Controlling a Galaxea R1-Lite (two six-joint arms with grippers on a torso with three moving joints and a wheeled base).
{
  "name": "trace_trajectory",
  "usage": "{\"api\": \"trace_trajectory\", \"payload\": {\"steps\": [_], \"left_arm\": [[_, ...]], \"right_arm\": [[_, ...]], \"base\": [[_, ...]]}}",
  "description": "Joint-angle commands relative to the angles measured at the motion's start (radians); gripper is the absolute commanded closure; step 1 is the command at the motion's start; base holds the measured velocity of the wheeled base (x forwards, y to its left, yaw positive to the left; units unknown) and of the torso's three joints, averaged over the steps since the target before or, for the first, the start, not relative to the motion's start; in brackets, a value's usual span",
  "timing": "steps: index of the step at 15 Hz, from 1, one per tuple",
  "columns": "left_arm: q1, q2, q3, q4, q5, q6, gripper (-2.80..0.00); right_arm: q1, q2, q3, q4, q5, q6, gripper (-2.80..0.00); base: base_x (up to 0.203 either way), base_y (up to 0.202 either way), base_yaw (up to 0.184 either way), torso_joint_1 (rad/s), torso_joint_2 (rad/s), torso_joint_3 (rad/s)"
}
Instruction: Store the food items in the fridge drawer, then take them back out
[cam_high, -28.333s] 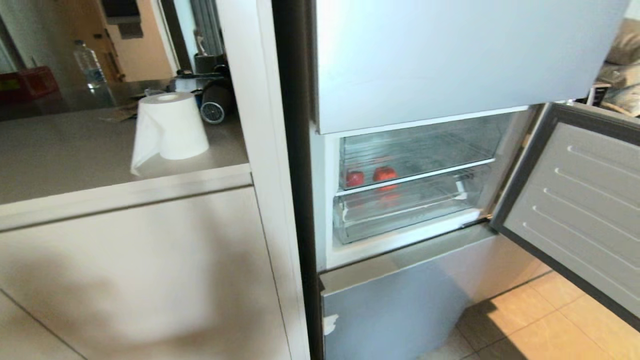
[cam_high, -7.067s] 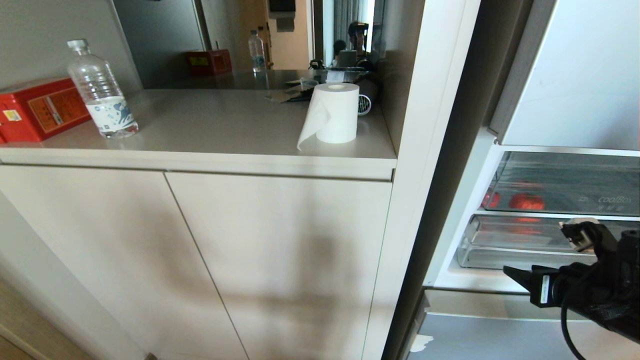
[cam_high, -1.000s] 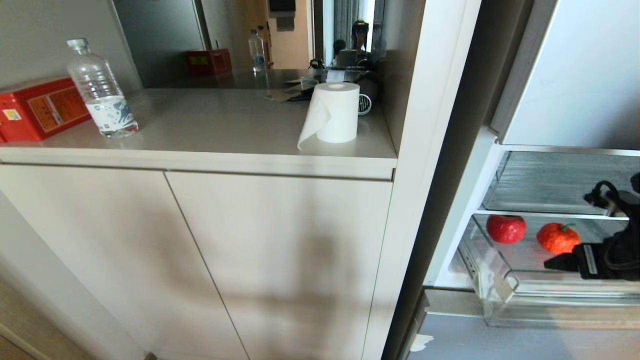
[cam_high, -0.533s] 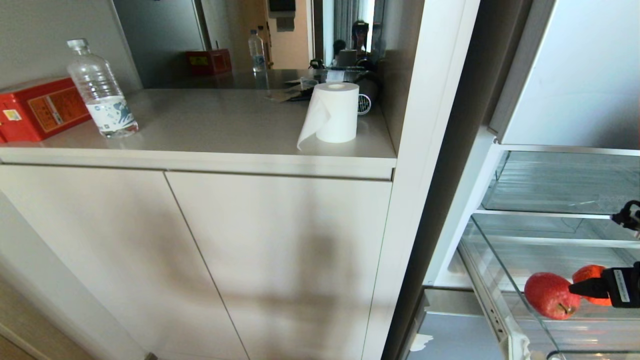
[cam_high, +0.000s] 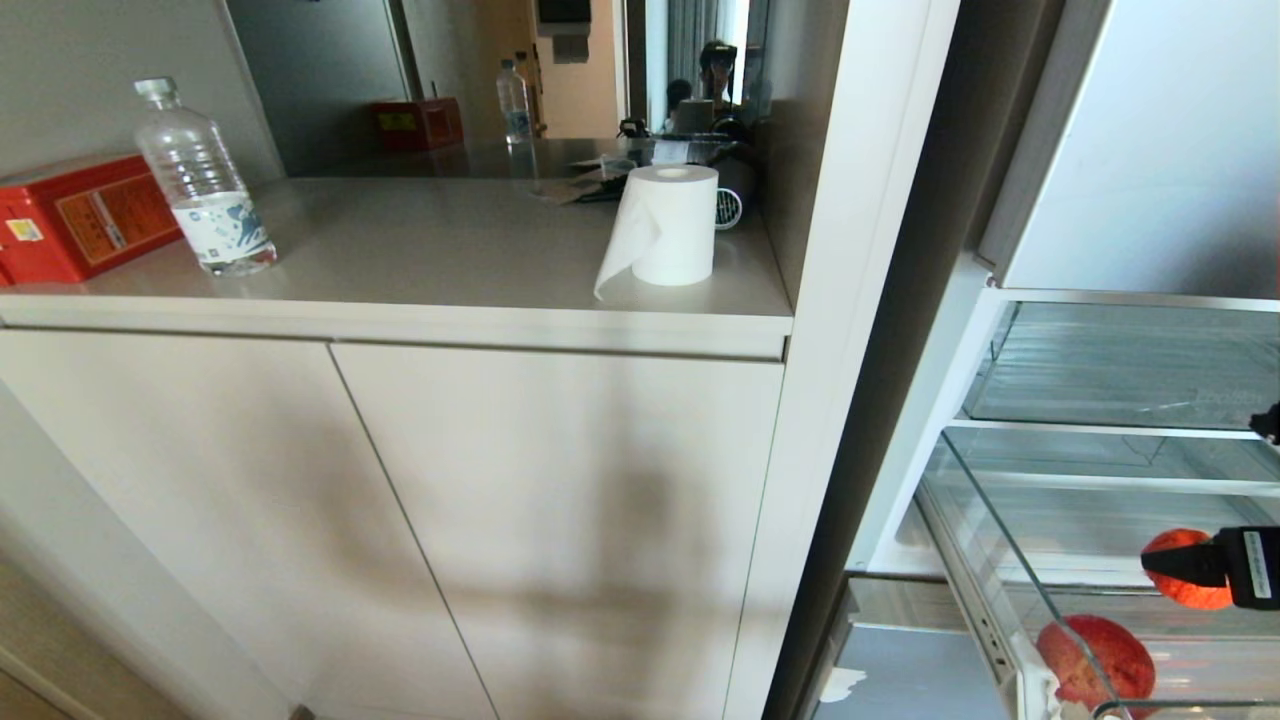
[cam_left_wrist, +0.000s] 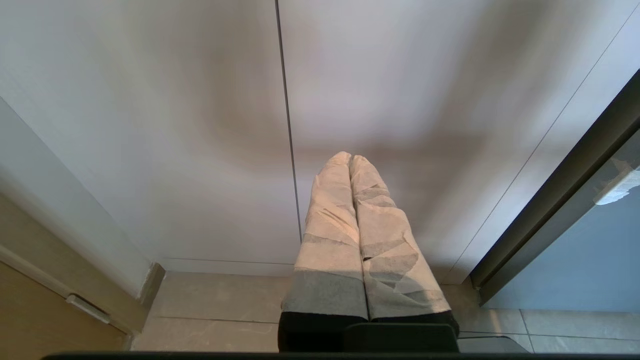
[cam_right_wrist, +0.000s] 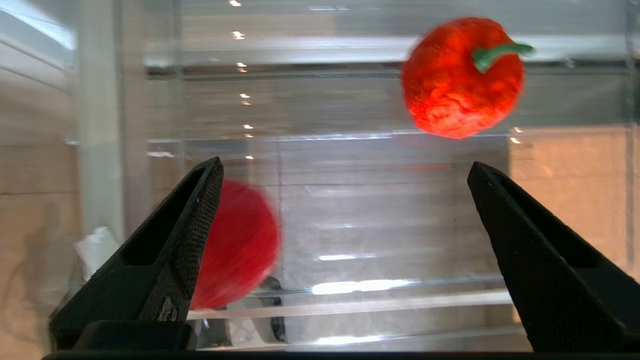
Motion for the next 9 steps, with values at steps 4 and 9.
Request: {"api": "trace_trajectory", "payload": {"steps": [4, 9], "left_arm": [[0.0, 0.0, 0.0, 0.001, 0.0, 0.0, 0.0], [0.0, 0.0, 0.0, 0.001, 0.0, 0.0, 0.0]], "right_arm": [[-0.002, 0.076, -0.027, -0.006, 0.027, 0.002, -2.8], [-0.119, 0.271, -0.111, -0.062, 0.03, 0.007, -2.8]], "base": [[0.0, 0.0, 0.0, 0.0, 0.0, 0.0], [0.0, 0.0, 0.0, 0.0, 0.0, 0.0]]}}
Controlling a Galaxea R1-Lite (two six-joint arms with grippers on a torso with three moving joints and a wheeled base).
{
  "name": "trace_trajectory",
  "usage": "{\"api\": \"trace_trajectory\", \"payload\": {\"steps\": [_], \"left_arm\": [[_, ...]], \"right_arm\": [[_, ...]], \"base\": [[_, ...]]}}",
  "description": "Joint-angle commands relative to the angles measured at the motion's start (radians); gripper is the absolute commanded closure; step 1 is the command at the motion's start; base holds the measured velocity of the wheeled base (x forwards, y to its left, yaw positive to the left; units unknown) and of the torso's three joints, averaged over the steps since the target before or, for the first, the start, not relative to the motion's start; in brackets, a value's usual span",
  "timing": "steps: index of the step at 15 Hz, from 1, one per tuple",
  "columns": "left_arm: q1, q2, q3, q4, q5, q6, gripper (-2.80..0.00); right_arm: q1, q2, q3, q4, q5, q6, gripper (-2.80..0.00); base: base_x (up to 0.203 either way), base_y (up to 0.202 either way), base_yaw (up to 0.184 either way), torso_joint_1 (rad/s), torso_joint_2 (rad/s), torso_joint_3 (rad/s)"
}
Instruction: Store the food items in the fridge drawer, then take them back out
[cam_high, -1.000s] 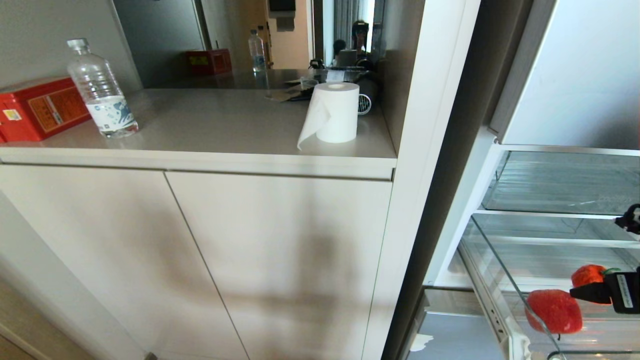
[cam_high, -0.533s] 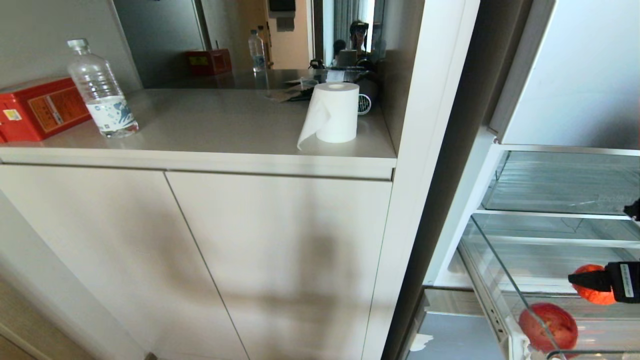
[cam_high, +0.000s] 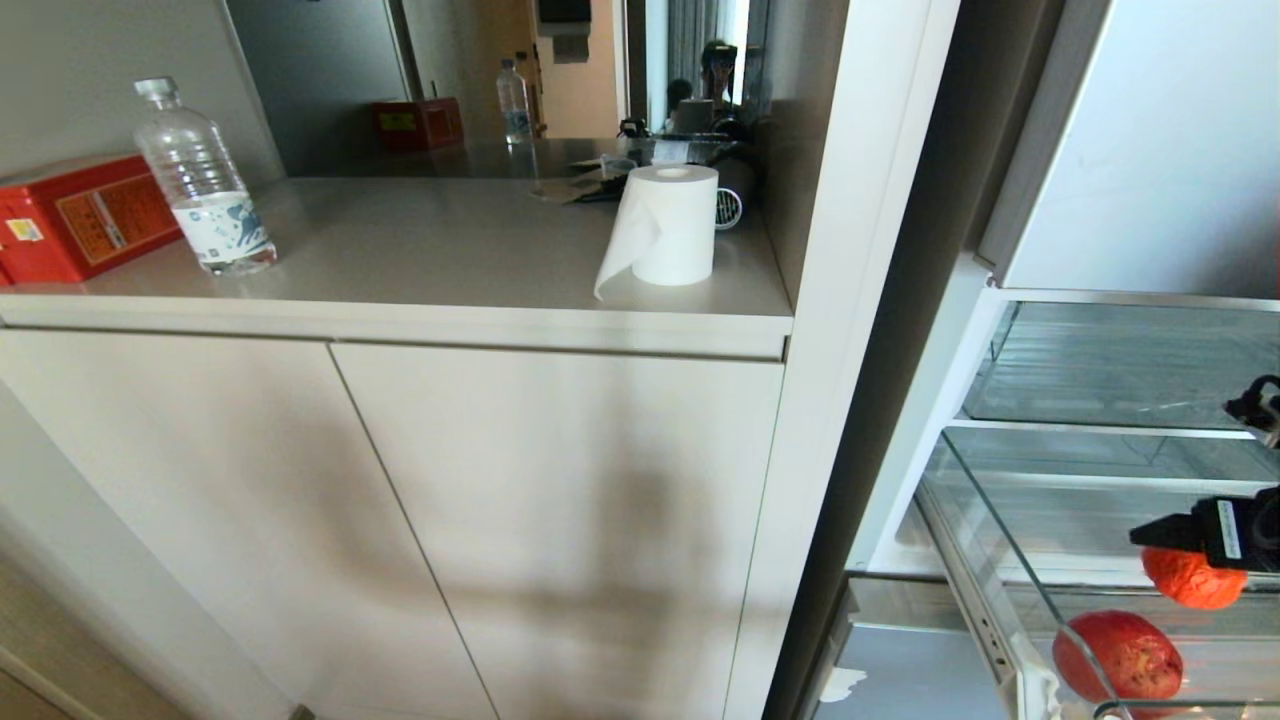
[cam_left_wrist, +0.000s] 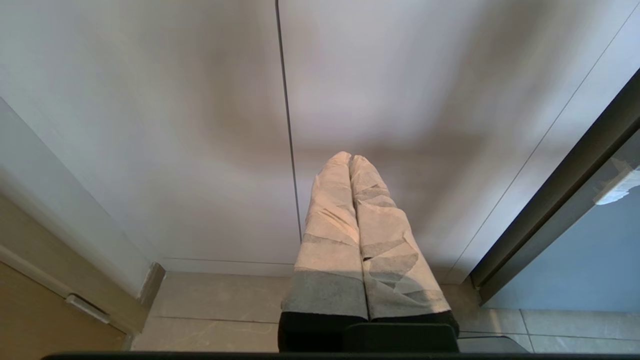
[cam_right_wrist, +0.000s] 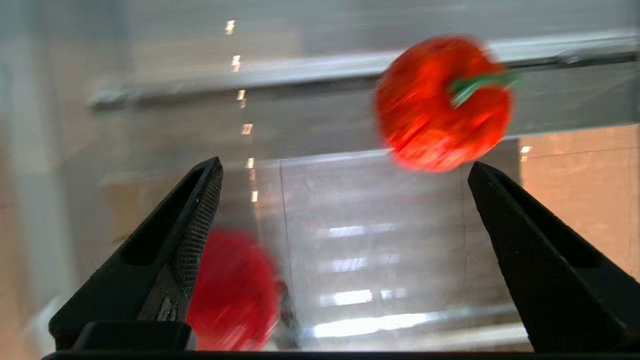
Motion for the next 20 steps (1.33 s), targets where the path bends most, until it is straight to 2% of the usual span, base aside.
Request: {"api": "trace_trajectory", "payload": {"steps": [1, 7, 11, 14, 20], "left_arm": [[0.0, 0.0, 0.0, 0.001, 0.0, 0.0, 0.0], [0.0, 0.0, 0.0, 0.001, 0.0, 0.0, 0.0], [-0.001, 0.0, 0.0, 0.001, 0.0, 0.0, 0.0], [-0.001, 0.0, 0.0, 0.001, 0.0, 0.0, 0.0], [0.0, 0.0, 0.0, 0.001, 0.0, 0.0, 0.0]], "right_arm": [[-0.04, 0.092, -0.01, -0.058, 0.003, -0.002, -2.8], [-0.093, 0.162, -0.059, -0.094, 0.002, -0.011, -2.8], [-0.094, 0.216, -0.059, -0.102, 0.002, -0.011, -2.8], [-0.095, 0.263, -0.041, -0.171, 0.002, -0.011, -2.8], [-0.097, 0.283, -0.037, -0.173, 0.002, -0.009, -2.8]], "base": [[0.0, 0.0, 0.0, 0.0, 0.0, 0.0], [0.0, 0.0, 0.0, 0.0, 0.0, 0.0], [0.0, 0.0, 0.0, 0.0, 0.0, 0.0], [0.0, 0.0, 0.0, 0.0, 0.0, 0.0], [0.0, 0.0, 0.0, 0.0, 0.0, 0.0]]}}
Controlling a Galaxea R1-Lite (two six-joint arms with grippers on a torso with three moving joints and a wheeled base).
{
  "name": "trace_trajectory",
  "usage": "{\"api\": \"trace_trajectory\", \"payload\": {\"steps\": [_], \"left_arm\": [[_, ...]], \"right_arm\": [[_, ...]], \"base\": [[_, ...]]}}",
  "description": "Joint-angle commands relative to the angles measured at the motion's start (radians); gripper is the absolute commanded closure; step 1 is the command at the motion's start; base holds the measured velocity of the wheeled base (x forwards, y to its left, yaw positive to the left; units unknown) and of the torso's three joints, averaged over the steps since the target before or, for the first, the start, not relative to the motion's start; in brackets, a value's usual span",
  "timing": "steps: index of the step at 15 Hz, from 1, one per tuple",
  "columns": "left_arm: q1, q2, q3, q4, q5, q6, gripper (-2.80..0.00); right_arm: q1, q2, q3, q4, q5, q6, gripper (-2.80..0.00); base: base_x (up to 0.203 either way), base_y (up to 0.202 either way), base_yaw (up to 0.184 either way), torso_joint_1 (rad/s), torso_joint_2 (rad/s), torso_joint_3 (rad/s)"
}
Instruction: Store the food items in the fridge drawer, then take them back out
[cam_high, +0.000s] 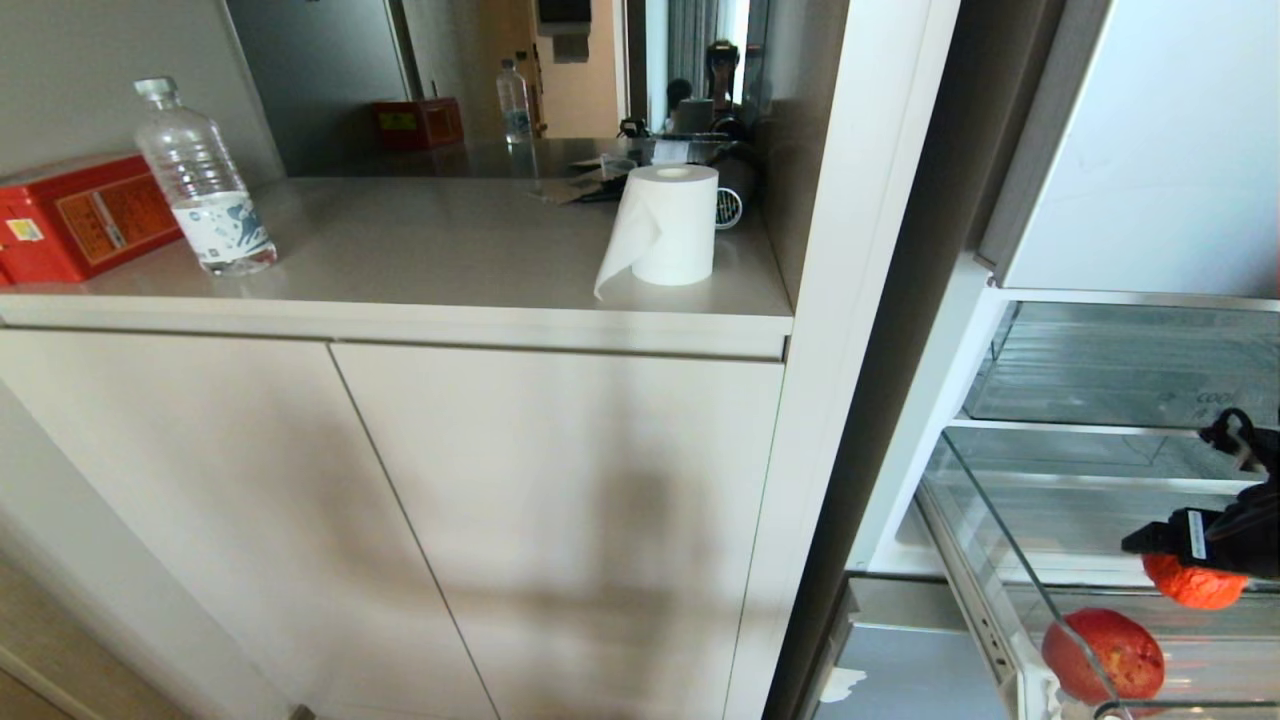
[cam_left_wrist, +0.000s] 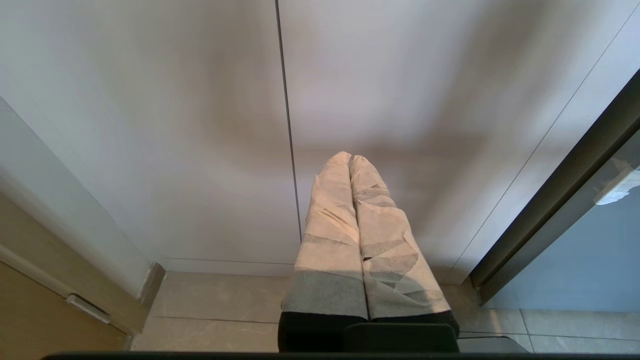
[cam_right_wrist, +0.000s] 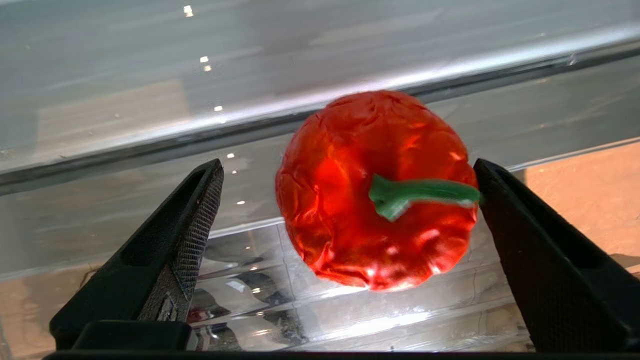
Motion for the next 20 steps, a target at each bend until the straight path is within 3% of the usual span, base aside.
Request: {"api": "trace_trajectory", "payload": {"steps": [1, 7, 8, 13, 20], "left_arm": [[0.0, 0.0, 0.0, 0.001, 0.0, 0.0, 0.0], [0.0, 0.0, 0.0, 0.001, 0.0, 0.0, 0.0], [0.0, 0.0, 0.0, 0.001, 0.0, 0.0, 0.0], [0.0, 0.0, 0.0, 0.001, 0.0, 0.0, 0.0], [0.0, 0.0, 0.0, 0.001, 0.0, 0.0, 0.0]], "right_arm": [[0.0, 0.018, 0.004, -0.002, 0.001, -0.001, -2.8], [-0.005, 0.033, 0.018, -0.032, 0.002, -0.001, -2.72], [-0.005, 0.033, 0.017, -0.032, 0.002, -0.001, 0.0], [-0.012, 0.004, 0.028, -0.031, 0.011, -0.001, 0.0], [-0.007, -0.391, 0.142, -0.032, 0.183, 0.009, 0.0]], "base": [[0.0, 0.0, 0.0, 0.0, 0.0, 0.0], [0.0, 0.0, 0.0, 0.0, 0.0, 0.0], [0.0, 0.0, 0.0, 0.0, 0.0, 0.0], [0.0, 0.0, 0.0, 0.0, 0.0, 0.0], [0.0, 0.0, 0.0, 0.0, 0.0, 0.0]]}}
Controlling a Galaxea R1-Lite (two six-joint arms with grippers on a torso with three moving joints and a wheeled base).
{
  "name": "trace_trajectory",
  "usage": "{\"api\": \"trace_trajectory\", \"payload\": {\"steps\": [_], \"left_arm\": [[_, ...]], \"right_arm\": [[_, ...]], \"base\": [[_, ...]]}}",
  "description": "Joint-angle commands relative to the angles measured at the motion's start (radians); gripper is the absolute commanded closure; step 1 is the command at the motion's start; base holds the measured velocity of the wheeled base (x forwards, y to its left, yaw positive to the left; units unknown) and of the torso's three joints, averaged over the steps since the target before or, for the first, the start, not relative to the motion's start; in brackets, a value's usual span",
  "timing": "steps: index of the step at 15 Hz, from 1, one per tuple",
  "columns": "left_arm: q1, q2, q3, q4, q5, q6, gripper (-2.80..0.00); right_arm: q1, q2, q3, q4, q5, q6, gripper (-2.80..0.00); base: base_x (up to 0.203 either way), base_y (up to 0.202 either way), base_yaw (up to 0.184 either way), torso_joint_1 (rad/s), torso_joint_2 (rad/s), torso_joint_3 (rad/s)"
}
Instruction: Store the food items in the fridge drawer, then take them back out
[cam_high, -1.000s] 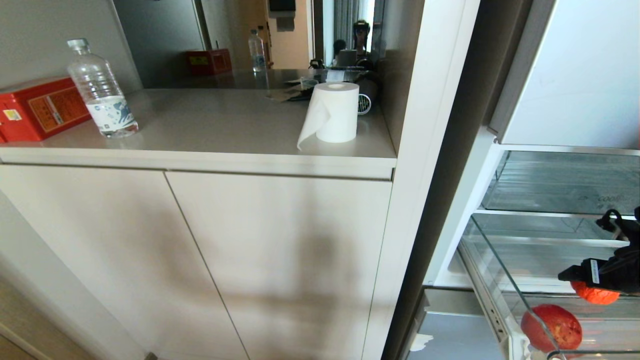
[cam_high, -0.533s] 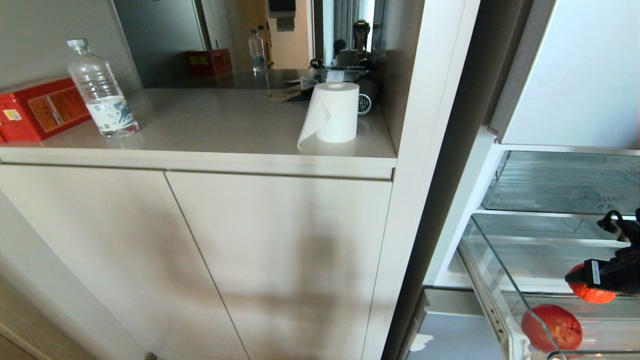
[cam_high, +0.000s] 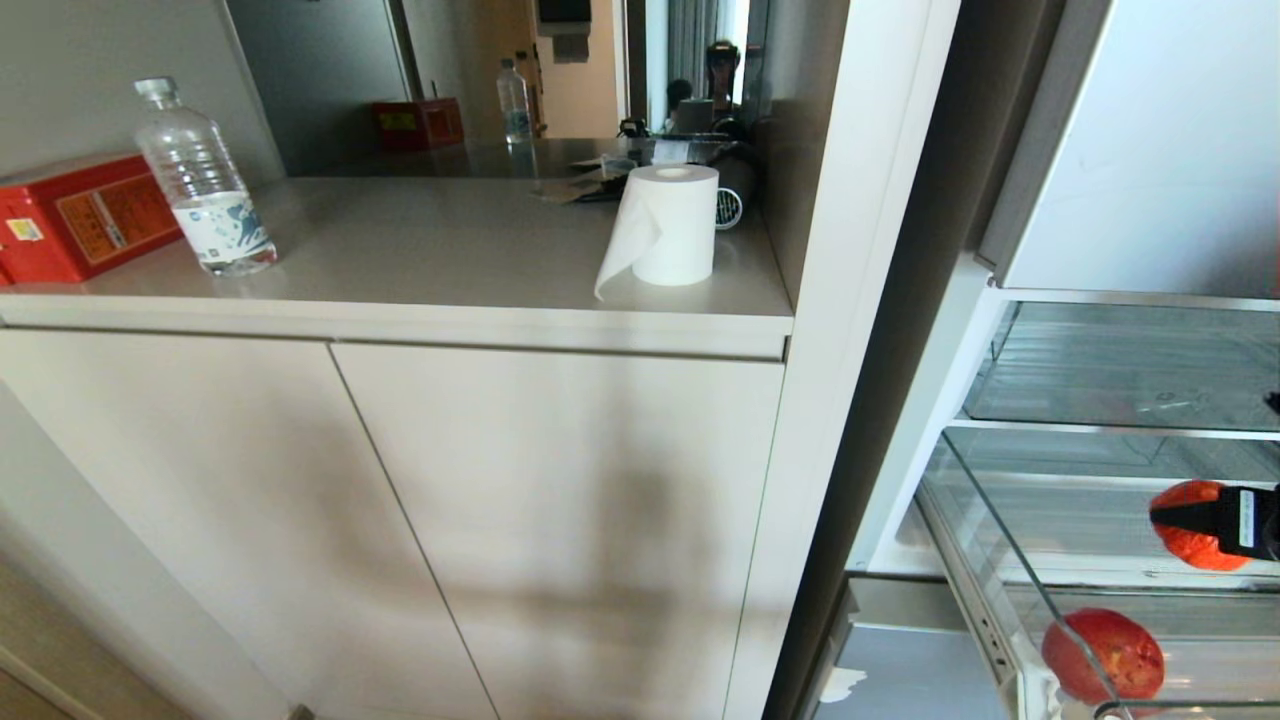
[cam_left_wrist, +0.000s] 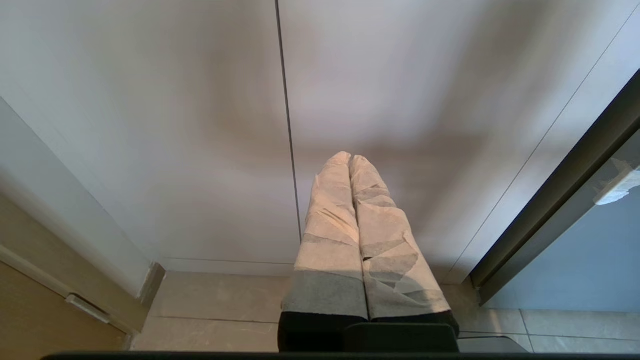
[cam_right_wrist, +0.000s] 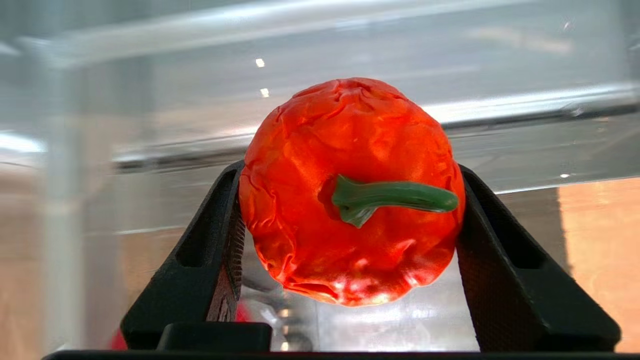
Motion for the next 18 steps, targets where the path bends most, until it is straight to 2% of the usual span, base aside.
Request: {"api": "trace_trajectory", "payload": {"steps": [1, 6, 12, 14, 16, 18], "left_arm": [[0.0, 0.0, 0.0, 0.001, 0.0, 0.0, 0.0], [0.0, 0.0, 0.0, 0.001, 0.0, 0.0, 0.0], [0.0, 0.0, 0.0, 0.001, 0.0, 0.0, 0.0], [0.0, 0.0, 0.0, 0.001, 0.0, 0.0, 0.0], [0.0, 0.0, 0.0, 0.001, 0.0, 0.0, 0.0], [0.0, 0.0, 0.0, 0.001, 0.0, 0.0, 0.0]], "right_arm": [[0.0, -0.14, 0.042, -0.002, 0.009, 0.005, 0.0], [0.006, -0.186, 0.157, -0.102, 0.008, 0.007, 0.0], [0.052, -0.496, 0.221, -0.136, 0.008, 0.016, 0.0], [0.111, -0.612, 0.259, -0.142, 0.01, 0.033, 0.0], [0.255, -0.757, 0.329, -0.193, -0.009, 0.05, 0.0], [0.38, -0.932, 0.403, -0.255, -0.075, 0.05, 0.0]], "base": [[0.0, 0.0, 0.0, 0.0, 0.0, 0.0], [0.0, 0.0, 0.0, 0.0, 0.0, 0.0], [0.0, 0.0, 0.0, 0.0, 0.0, 0.0], [0.0, 0.0, 0.0, 0.0, 0.0, 0.0], [0.0, 0.0, 0.0, 0.0, 0.0, 0.0], [0.0, 0.0, 0.0, 0.0, 0.0, 0.0]]}}
